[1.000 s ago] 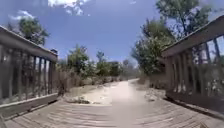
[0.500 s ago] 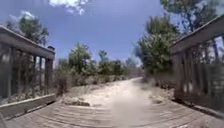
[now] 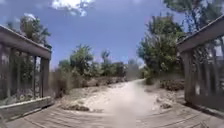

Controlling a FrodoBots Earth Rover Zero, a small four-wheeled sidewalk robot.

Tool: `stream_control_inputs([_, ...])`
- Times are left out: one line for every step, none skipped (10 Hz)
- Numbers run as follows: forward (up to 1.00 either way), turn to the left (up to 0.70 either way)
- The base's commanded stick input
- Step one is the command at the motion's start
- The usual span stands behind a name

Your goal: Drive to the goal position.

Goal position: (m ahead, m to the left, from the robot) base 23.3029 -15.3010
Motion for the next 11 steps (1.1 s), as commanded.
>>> stream_control_inputs([0.45,0.0])
stream_control_inputs([0.45,0.0])
stream_control_inputs([0.45,0.0])
stream_control_inputs([0.45,0.0])
stream_control_inputs([0.45,0.0])
stream_control_inputs([0.45,0.0])
stream_control_inputs([0.45,0.0])
stream_control_inputs([0.45,0.0])
stream_control_inputs([0.45,0.0])
stream_control_inputs([0.45,0.0])
stream_control_inputs([0.45,0.0])
